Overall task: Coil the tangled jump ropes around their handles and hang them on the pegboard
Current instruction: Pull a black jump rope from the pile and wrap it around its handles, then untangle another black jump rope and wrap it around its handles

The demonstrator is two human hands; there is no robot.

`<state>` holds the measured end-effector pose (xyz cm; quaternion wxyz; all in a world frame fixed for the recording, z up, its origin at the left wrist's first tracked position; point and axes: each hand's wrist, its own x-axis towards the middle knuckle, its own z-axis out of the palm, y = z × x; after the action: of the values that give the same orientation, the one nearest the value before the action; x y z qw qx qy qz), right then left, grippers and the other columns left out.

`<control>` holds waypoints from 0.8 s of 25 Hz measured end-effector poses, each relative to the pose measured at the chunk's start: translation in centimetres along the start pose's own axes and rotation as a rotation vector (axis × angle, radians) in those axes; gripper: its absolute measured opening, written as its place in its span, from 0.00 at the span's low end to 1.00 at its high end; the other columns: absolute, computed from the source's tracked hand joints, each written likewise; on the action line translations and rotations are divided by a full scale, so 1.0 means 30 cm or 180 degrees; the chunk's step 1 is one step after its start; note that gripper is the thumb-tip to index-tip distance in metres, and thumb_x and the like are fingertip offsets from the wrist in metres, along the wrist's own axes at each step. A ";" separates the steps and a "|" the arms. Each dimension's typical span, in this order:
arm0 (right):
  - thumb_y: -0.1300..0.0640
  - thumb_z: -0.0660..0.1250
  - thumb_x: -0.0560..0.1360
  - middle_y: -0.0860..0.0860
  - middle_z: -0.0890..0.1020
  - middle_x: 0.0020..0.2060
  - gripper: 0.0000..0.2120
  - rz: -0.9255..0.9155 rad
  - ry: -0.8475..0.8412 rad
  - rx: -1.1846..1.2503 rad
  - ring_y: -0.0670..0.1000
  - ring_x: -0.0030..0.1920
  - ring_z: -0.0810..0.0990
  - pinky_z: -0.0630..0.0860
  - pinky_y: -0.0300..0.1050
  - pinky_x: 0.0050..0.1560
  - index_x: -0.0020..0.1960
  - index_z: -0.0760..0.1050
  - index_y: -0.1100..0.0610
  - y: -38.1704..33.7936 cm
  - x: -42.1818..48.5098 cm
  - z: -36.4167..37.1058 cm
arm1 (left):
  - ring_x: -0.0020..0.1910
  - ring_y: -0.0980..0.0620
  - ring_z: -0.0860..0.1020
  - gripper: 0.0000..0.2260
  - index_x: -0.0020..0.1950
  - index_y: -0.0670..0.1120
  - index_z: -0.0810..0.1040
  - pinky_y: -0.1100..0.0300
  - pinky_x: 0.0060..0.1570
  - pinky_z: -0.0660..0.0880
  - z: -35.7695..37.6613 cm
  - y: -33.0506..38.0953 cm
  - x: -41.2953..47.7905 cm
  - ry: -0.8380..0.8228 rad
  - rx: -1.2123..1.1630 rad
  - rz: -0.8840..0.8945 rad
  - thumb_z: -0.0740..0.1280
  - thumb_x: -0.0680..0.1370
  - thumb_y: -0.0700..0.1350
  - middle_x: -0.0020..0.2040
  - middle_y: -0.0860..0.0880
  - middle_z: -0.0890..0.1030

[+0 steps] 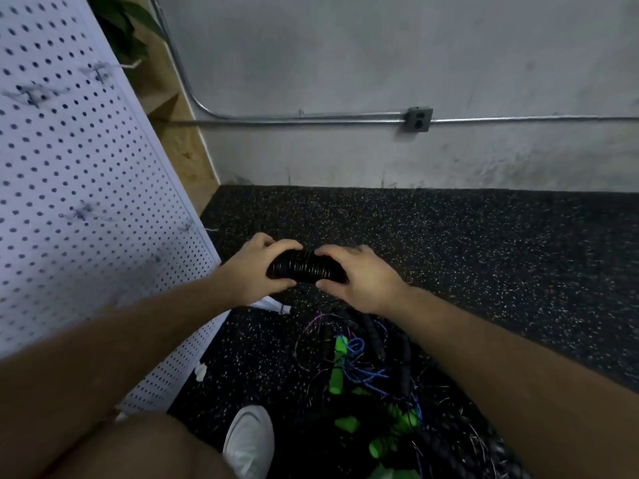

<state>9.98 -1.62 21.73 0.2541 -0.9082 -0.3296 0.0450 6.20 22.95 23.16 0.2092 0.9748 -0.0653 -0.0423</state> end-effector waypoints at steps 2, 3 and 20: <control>0.41 0.66 0.78 0.48 0.79 0.62 0.26 0.0115 -0.0431 -0.0233 0.56 0.59 0.68 0.70 0.55 0.61 0.73 0.63 0.45 0.007 0.079 0.134 | 0.60 0.47 0.72 0.29 0.70 0.66 0.65 0.47 0.64 0.73 0.101 -0.119 0.006 -0.0090 0.0054 -0.0190 0.75 0.74 0.54 0.60 0.50 0.67; 0.42 0.66 0.78 0.50 0.79 0.60 0.26 0.0182 -0.0637 -0.0216 0.56 0.58 0.67 0.70 0.55 0.60 0.73 0.63 0.46 0.017 0.114 0.212 | 0.61 0.47 0.71 0.29 0.71 0.66 0.65 0.47 0.64 0.74 0.157 -0.173 0.014 -0.0127 0.0144 -0.0279 0.74 0.74 0.54 0.61 0.49 0.67; 0.59 0.55 0.84 0.53 0.47 0.81 0.29 0.0801 -0.1774 0.0398 0.55 0.81 0.44 0.51 0.49 0.79 0.82 0.48 0.53 0.118 0.384 1.255 | 0.78 0.38 0.31 0.37 0.81 0.62 0.45 0.37 0.78 0.47 0.858 -0.828 0.004 -0.1595 -0.0276 -0.1619 0.66 0.81 0.53 0.80 0.46 0.29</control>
<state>11.58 19.50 -11.67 0.2018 -0.8771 -0.2681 0.3436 6.21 35.03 -10.50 0.2107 0.9094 0.1321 -0.3334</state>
